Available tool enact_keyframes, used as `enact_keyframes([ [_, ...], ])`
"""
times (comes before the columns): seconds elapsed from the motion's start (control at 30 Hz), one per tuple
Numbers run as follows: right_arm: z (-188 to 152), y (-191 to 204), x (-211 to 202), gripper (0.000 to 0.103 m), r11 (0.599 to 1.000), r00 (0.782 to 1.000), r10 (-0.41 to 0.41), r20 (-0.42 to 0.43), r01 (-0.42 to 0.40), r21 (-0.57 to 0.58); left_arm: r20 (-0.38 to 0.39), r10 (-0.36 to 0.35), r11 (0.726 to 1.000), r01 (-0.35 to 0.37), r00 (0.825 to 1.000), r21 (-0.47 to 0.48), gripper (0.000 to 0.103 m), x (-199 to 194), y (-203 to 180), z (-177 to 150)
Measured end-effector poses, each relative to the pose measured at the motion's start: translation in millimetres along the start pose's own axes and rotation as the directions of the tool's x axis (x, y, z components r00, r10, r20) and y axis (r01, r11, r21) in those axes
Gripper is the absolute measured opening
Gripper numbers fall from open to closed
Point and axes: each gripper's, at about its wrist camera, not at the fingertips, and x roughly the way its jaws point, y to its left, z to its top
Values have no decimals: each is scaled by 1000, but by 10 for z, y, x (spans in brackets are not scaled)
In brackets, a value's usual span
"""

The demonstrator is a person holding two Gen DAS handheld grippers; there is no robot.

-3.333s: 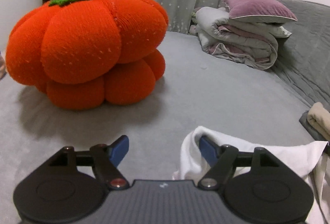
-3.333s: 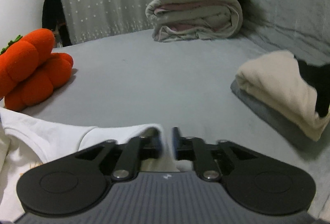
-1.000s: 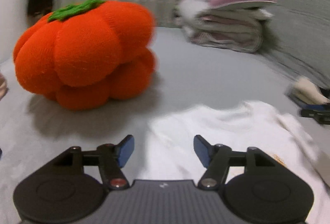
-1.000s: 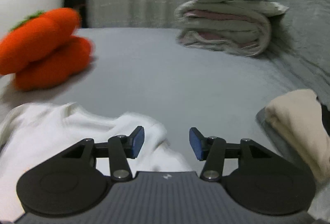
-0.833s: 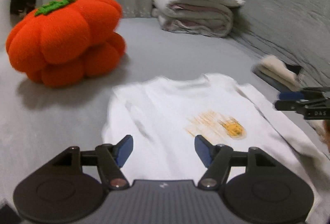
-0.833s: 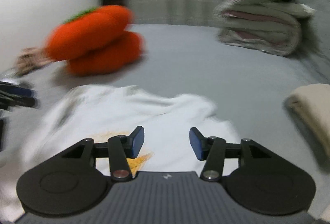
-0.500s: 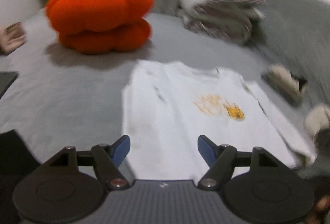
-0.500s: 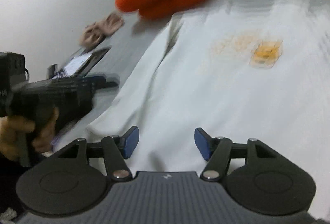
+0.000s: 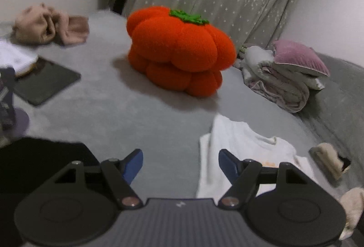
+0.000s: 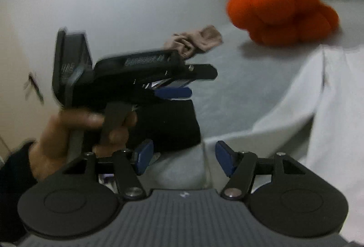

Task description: Fold clothes

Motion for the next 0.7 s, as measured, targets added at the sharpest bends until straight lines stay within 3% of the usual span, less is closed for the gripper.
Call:
enact_keyframes([
  [0.07,-82,-18,6,66,996,993,-86,-78,83,-40,-34,-10,999,12,999,51,75,40,-60,-40],
  [0.23,-418,27,2,65,958,961,-209,-181,164,-234,-89,-99,975,115,991,191,75,62,-324,-131],
  [0.3,-510,63,59,54,925,942,-282,-184,215,-314,-133,-128,949,161,983,270,76,75,-480,-212],
  [0.37,-496,56,99,46,914,937,-312,-156,251,-319,-165,-126,921,177,978,346,76,100,-633,-324],
  [0.4,-507,88,129,35,907,933,-326,-151,263,-330,-171,-116,912,173,978,372,76,112,-685,-358],
  [0.43,-521,125,162,21,898,929,-340,-145,275,-343,-172,-108,907,168,979,387,76,117,-719,-378],
  [0.5,-540,188,247,14,879,922,-363,-135,292,-376,-165,-104,918,158,981,365,76,127,-692,-354],
  [0.53,-535,221,246,12,878,926,-358,-119,290,-382,-160,-102,927,152,982,344,76,128,-663,-332],
  [0.63,-574,434,-187,11,896,967,-257,-4,236,-376,-142,-93,954,130,985,271,76,115,-525,-260],
  [0.67,-612,437,-256,2,904,977,-215,4,200,-377,-138,-93,961,125,986,248,76,114,-484,-239],
  [0.7,-654,432,-314,0,912,985,-170,7,160,-377,-137,-96,964,126,986,232,76,113,-459,-226],
])
